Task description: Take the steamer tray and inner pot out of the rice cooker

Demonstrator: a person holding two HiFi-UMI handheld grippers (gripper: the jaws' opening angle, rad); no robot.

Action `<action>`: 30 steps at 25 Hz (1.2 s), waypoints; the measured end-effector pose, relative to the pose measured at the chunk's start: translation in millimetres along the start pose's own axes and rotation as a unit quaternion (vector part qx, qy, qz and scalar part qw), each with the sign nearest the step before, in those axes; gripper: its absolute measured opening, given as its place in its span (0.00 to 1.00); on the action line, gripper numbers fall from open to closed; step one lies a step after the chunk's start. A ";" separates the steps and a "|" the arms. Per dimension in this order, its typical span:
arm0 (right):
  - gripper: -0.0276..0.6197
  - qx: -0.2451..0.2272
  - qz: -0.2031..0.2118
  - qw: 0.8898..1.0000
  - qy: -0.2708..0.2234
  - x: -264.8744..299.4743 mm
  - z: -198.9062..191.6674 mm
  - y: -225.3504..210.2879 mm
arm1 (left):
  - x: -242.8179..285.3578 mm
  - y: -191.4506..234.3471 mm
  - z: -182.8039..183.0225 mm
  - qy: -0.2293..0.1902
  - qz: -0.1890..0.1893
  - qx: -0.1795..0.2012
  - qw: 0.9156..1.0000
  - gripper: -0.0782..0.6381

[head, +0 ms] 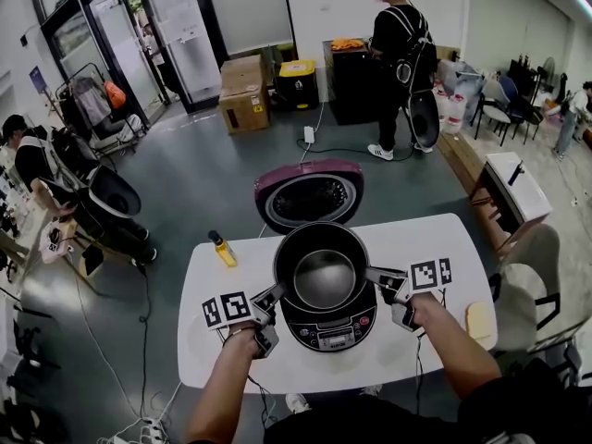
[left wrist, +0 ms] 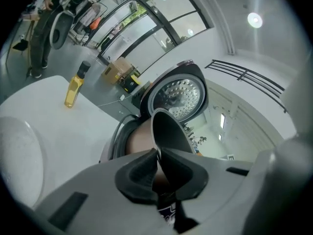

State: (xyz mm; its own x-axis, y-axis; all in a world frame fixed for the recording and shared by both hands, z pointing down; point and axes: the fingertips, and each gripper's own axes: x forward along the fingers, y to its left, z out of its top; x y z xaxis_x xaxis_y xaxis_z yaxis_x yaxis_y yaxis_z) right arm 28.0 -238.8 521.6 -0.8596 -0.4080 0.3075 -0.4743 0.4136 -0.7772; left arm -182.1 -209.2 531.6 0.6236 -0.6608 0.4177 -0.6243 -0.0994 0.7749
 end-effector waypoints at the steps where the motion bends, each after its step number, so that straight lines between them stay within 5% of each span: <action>1: 0.10 -0.007 0.005 1.000 -0.006 -2.5 2.7 5.6 | -4.0 -6.2 2.4 -0.004 -0.002 0.010 1.000 0.14; 15: 0.10 -0.084 0.013 0.990 -0.113 -77.5 45.8 75.4 | -34.1 -118.0 32.5 -0.058 -0.082 0.120 0.988 0.15; 22: 0.10 -0.071 -0.053 0.981 -0.174 -133.0 42.3 57.7 | 2.4 -153.6 17.6 -0.015 -0.122 0.142 0.982 0.15; 30: 0.10 -0.019 -0.129 0.965 -0.227 -214.6 17.1 0.7 | 83.4 -190.6 -42.4 0.059 -0.151 0.162 0.973 0.15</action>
State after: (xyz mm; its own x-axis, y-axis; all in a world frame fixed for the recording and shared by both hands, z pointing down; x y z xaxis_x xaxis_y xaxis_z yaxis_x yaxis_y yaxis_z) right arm 215.4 -164.9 445.7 -0.5447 -0.8121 0.2094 -0.6749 0.2763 -0.6842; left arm 8.9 -213.8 438.9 0.8397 -0.4767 0.2600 -0.5073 -0.5179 0.6888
